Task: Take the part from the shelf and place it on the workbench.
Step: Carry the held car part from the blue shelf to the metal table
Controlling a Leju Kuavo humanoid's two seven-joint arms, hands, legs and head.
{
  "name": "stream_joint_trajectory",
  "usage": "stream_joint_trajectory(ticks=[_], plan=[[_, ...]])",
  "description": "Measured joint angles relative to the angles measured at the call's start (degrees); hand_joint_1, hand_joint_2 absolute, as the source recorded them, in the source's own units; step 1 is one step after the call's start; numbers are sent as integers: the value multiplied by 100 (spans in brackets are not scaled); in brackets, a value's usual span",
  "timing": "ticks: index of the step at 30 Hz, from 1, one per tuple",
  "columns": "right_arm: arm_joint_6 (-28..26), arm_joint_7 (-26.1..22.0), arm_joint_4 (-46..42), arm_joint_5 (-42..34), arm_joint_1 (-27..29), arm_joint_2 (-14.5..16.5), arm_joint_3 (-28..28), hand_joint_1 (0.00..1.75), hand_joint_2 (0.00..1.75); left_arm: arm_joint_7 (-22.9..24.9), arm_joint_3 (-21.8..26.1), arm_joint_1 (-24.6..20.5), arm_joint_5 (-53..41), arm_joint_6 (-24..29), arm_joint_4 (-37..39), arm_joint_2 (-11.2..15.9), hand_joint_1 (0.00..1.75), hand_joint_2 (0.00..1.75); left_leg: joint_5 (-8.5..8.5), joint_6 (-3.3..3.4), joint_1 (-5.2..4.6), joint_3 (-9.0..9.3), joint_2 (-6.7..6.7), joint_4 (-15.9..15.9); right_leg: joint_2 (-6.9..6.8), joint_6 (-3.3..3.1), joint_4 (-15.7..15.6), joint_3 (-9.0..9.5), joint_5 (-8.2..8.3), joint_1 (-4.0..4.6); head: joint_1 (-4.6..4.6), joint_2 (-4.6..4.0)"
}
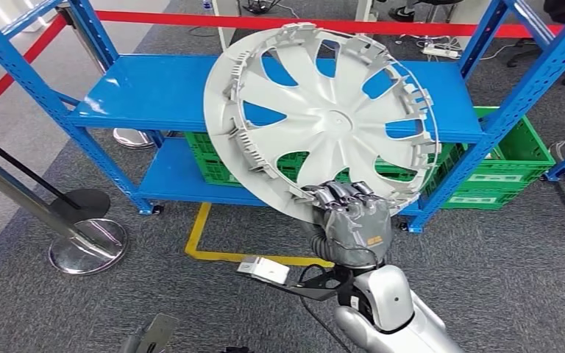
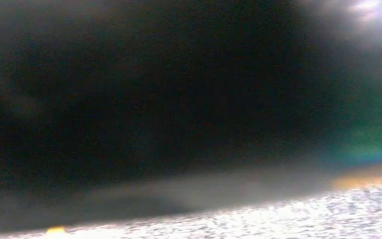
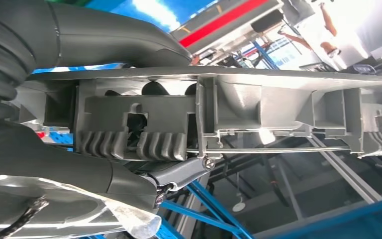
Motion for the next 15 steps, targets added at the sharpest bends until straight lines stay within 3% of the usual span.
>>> stream_joint_trajectory(ticks=[1, 3, 5, 6, 8, 9, 11, 13, 14, 15], plan=[[0, 1, 6, 0, 1, 1, -1, 175, 175, 0, -1, -1, 1, 0, 0, 1, 0, 0, 115, -4, 11, 173, 0, -130, 1, 10, 49, -97, 32, -2, 0, -1], [0, 2, 9, 2, 0, 8, -4, 175, 175, 0, -1, -9, 4, 0, 0, 2, 0, 0, 285, 20, 19, 709, -4, -828, 8, 44, 144, -258, 80, 2, 0, 0], [0, 4, 9, 7, -10, 18, -10, 175, 175, -1, -1, -20, 7, 0, 1, 2, 0, 0, 249, 78, 2, 1083, -13, -1436, 11, 104, 206, -362, 140, 9, 5, 1], [0, 5, 10, 8, -16, 21, -12, 175, 175, -1, -1, -21, 7, -2, 2, 2, 0, 0, 214, 116, -14, 1129, -17, -1559, 11, 140, 214, -399, 181, 8, 7, 1], [0, 8, 12, 9, -21, 21, -17, 175, 175, -1, 0, -14, 12, -8, 5, 3, 0, 0, 285, 204, -20, 1079, -1, -1630, 19, 214, 223, -464, 227, -4, 4, 1], [0, 10, 13, 9, -20, 21, -21, 175, 175, 1, 1, -14, 20, -12, 7, 6, 0, 0, 337, 251, -14, 1042, 12, -1653, 27, 245, 270, -521, 156, -9, 9, 1], [0, 15, 14, 7, -20, 21, -30, 175, 175, 2, 2, -23, 35, -17, 9, 10, 0, 0, 450, 325, 4, 938, 36, -1687, 44, 293, 674, -694, -251, -21, 25, 1], [0, 18, 21, 6, -20, 21, -33, 175, 175, 2, 2, -28, 40, -23, 11, 10, 0, 0, 555, 349, 0, 804, 38, -1683, 48, 330, 1401, -879, -727, -35, 37, 1], [0, 19, 28, 5, -18, 21, -34, 175, 175, 1, 2, -28, 43, -26, 12, 10, 0, 0, 608, 345, -2, 738, 41, -1680, 49, 343, 1674, -909, -827, -41, 36, 1], [0, 21, 35, 4, -16, 20, -35, 175, 175, 0, 2, -28, 45, -26, 13, 10, 0, 0, 658, 340, -3, 675, 44, -1677, 48, 350, 1773, -858, -802, -46, 35, 0]])
